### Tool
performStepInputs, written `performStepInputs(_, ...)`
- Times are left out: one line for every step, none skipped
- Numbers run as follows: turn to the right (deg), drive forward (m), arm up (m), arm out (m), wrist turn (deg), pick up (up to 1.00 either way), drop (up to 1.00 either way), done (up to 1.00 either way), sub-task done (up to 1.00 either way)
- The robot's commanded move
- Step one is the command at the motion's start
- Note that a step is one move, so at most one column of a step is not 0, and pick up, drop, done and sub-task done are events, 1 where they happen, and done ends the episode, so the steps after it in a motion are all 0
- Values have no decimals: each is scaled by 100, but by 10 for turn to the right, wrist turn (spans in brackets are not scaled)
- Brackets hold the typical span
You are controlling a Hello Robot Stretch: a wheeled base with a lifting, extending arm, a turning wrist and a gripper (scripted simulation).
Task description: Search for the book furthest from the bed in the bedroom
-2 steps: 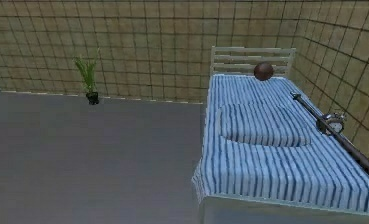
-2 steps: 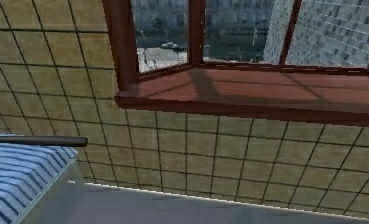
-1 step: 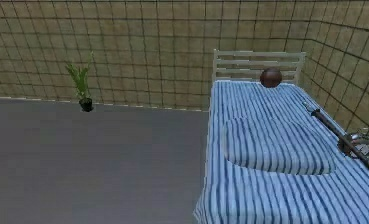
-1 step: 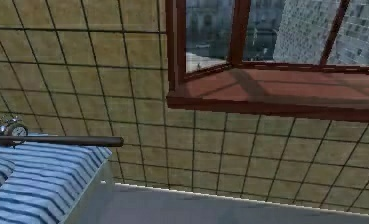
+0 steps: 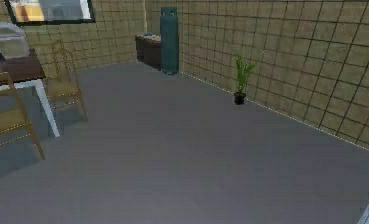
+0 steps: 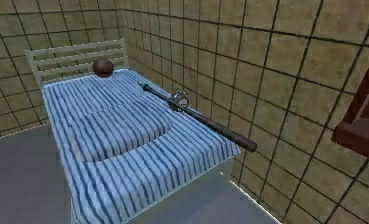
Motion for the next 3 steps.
performStepInputs(-240, 0, 0, 0, 0, 0, 0, 0, 0)
performStepInputs(0, 100, 0, 0, 0, 0, 0, 0, 0)
performStepInputs(-30, 0, 0, 0, 0, 0, 0, 0, 0)
